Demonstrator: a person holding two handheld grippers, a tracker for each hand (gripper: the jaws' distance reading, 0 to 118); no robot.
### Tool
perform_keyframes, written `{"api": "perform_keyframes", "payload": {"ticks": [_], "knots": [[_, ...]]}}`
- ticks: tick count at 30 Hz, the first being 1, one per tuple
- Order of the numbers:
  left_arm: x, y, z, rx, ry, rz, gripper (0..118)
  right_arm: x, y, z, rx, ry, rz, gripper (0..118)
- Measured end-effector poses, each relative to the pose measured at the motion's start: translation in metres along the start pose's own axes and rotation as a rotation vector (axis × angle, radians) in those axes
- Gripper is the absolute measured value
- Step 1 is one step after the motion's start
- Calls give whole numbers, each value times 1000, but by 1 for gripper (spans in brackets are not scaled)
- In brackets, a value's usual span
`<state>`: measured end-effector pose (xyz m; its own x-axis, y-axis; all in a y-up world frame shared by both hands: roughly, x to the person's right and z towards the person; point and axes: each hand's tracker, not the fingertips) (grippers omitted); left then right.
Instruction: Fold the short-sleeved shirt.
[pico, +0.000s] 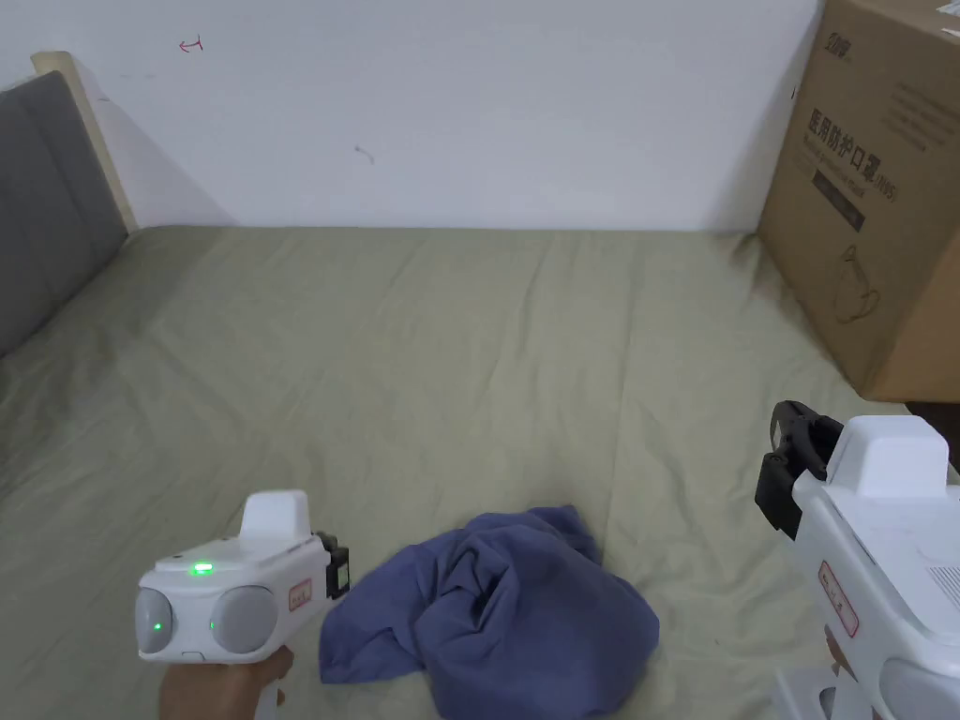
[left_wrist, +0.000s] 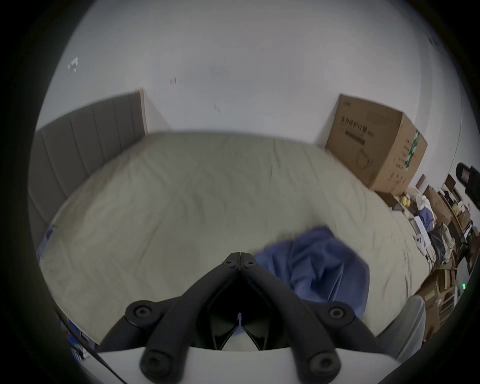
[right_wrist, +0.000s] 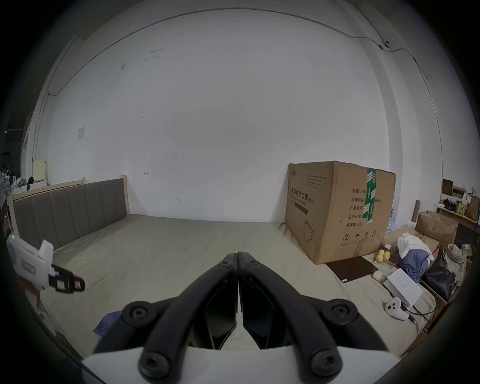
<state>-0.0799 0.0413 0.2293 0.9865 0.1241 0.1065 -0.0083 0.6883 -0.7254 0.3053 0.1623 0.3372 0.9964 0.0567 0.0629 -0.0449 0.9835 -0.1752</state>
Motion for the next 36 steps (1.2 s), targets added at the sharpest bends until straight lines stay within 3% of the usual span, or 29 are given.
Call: {"api": "perform_keyframes", "payload": {"ticks": [6, 7, 8, 9, 10, 11, 12, 15, 16, 19, 22, 24, 26, 29, 30, 33, 36], "knots": [[-5, -29, -38, -182, -7, 42, 4, 3, -13, -10, -35, -2, -7, 0], [-6, -33, -44, -186, 0, 60, 15, 4, -16, -12, -45, -4, -8, 0], [-6, -36, -49, -208, 7, 74, 34, 5, -19, -14, -53, -4, -9, 0], [-6, -39, -55, -234, 17, 86, 72, 6, -21, -16, -61, -4, -10, 0], [-6, -39, -59, -244, 18, 103, 94, 7, -24, -18, -70, -5, -9, 0], [-6, -40, -63, -253, 26, 109, 106, 8, -26, -20, -77, -6, -9, 0], [-6, -41, -67, -250, 31, 116, 106, 10, -29, -22, -87, -7, -10, 0], [-5, -43, -76, -258, 68, 132, 105, 14, -37, -28, -115, -11, -13, 0], [-4, -43, -79, -256, 78, 132, 99, 16, -41, -30, -126, -13, -15, 0], [-1, -46, -89, -262, 66, 105, 49, 19, -50, -36, -157, -14, -27, 0], [1, -48, -95, -259, 78, 16, 36, 20, -60, -43, -210, -11, -34, 0], [1, -47, -92, -240, 45, 3, 2, 22, -70, -53, -283, 6, -60, 0], [2, -45, -86, -233, 42, 10, 1, 24, -83, -68, -373, 26, -86, 7], [0, -39, -68, -171, -5, 27, 1, 22, -106, -92, -503, 62, -96, 76], [-5, -36, -72, -166, -26, 29, 1, 21, -114, -101, -544, 94, -107, 93], [-7, -26, -60, -141, -60, 23, 1, 17, -141, -121, -617, 142, -165, 96], [-4, -18, -46, -128, -91, 29, 1, 9, -167, -140, -713, 165, -156, 96]]}}
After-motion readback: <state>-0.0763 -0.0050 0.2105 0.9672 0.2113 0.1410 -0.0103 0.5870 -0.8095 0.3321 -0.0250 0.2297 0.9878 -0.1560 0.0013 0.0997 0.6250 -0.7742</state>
